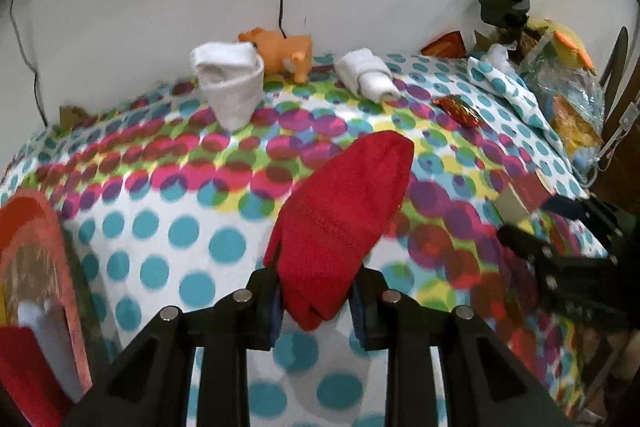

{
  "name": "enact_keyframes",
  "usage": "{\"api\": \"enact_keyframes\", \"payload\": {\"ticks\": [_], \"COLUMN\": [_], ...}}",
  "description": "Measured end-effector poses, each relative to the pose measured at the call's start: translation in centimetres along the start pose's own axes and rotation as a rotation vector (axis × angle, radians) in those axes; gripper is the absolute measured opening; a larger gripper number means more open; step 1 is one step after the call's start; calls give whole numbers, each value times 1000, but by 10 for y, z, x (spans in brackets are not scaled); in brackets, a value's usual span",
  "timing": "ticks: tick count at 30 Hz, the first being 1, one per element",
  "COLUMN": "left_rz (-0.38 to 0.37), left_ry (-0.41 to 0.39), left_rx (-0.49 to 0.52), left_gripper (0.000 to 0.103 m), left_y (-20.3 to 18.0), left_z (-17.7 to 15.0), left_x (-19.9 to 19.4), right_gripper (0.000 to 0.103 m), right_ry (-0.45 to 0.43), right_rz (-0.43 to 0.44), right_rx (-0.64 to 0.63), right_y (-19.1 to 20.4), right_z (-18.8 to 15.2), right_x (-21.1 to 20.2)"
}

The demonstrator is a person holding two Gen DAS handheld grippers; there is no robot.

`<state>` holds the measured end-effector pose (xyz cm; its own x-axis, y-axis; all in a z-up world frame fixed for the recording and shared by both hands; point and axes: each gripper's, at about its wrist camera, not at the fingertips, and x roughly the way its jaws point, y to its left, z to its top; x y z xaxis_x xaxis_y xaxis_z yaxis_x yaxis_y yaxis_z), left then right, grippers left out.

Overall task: Organize objects
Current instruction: 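Carry the red sock into the red tray and open the left tool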

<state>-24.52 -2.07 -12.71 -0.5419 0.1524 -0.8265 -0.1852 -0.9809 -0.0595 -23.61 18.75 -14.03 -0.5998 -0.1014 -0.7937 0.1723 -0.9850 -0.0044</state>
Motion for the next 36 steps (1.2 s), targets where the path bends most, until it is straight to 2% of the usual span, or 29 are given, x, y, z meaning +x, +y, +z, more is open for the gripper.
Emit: {"api": "enact_keyframes", "payload": {"ticks": [8, 18, 28, 36], "left_rz": [-26, -29, 19, 127], "left_ry": [-5, -47, -116, -145], "left_rx": [-63, -87, -168, -247], "left_gripper": [27, 27, 27, 27], "left_y": [23, 44, 95, 151], "left_z": [-32, -53, -66, -79], "left_x": [-38, -82, -135, -164], "right_gripper": [72, 72, 72, 72], "right_ry": [0, 0, 0, 1], "right_rz": [0, 0, 0, -1], "right_rx": [-1, -1, -1, -2], "right_y": [-1, -1, -1, -1], "right_z": [0, 0, 1, 1], "right_x": [0, 0, 0, 0]}}
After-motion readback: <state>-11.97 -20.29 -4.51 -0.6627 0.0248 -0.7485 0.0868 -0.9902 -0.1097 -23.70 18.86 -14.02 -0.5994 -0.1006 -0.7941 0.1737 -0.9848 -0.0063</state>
